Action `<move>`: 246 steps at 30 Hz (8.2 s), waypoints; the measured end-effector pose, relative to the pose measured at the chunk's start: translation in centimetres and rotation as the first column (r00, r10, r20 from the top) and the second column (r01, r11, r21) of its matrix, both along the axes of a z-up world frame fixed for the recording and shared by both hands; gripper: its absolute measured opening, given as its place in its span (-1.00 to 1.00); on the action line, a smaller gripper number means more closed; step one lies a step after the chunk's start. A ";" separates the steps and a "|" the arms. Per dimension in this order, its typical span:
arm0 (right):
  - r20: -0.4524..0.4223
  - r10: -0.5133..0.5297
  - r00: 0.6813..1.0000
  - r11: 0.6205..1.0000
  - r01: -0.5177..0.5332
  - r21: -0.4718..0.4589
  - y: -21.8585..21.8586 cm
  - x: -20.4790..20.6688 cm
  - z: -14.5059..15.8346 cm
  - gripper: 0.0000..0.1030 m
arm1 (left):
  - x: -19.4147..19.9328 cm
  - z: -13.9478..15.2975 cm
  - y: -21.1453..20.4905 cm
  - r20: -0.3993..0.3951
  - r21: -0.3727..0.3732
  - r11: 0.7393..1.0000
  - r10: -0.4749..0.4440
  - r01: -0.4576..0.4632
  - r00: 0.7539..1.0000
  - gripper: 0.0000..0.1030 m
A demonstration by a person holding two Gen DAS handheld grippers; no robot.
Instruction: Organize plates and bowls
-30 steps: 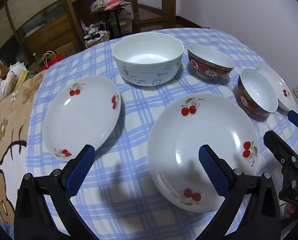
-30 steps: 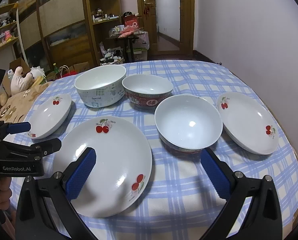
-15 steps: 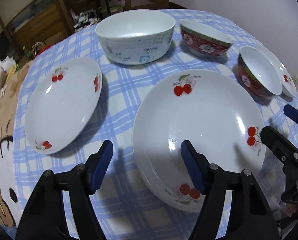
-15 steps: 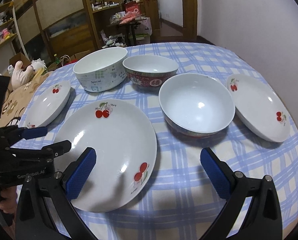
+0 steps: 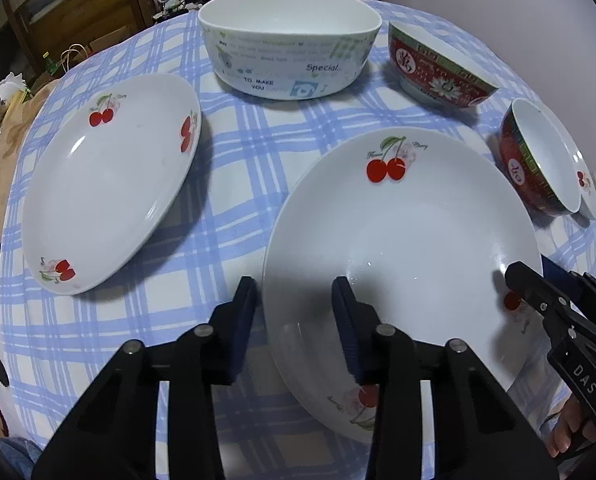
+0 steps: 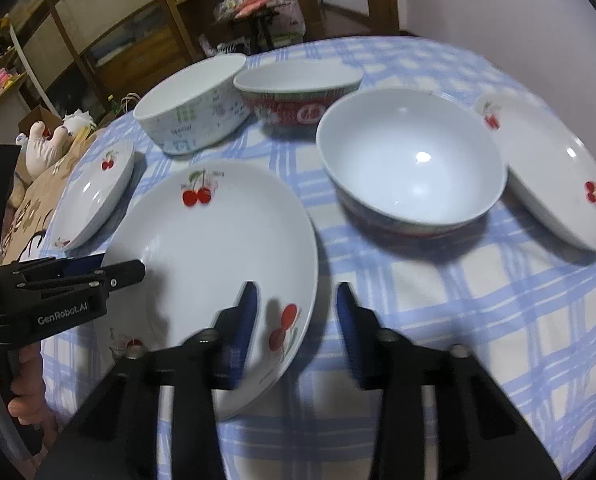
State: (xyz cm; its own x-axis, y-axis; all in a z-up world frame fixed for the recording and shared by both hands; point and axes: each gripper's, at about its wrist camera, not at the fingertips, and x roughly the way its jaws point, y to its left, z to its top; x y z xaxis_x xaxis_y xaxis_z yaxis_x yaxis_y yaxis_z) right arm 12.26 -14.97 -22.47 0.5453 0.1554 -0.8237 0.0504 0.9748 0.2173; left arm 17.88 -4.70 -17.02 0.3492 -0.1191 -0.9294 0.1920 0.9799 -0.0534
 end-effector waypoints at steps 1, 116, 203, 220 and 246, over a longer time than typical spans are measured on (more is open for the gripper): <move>-0.002 0.004 1.000 1.000 -0.004 -0.001 0.1 0.0 -0.1 -0.46 | 0.0 -0.1 0.0 -0.004 0.001 1.000 0.000 0.000 1.000 -0.35; 0.036 -0.073 0.997 0.997 0.072 0.040 -1.6 -8.8 5.1 -0.71 | -8.2 6.1 -0.3 0.079 -0.112 0.993 -0.032 0.041 0.996 -0.53; 0.194 0.047 0.980 0.996 -0.030 -0.088 4.4 -3.6 10.7 0.08 | -3.7 15.2 6.0 0.214 0.039 0.999 0.023 -0.032 0.977 0.52; 0.224 0.091 0.970 0.996 -0.084 -0.039 9.8 5.6 12.3 0.78 | 2.8 13.4 12.4 0.209 0.135 0.990 0.022 -0.051 0.978 0.82; 0.076 0.180 0.981 0.984 -0.180 -0.009 17.0 13.2 3.7 0.78 | 9.0 2.9 19.0 0.044 0.062 0.988 0.141 -0.144 0.989 0.81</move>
State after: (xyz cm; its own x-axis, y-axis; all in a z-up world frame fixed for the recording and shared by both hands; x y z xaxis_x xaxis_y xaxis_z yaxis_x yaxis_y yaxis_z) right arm 25.45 2.05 -18.78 0.5694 0.2552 -0.7815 -0.1424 0.9668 0.2120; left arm 26.87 14.28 -14.12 0.3948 -0.0058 -0.9187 0.0511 0.9986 0.0156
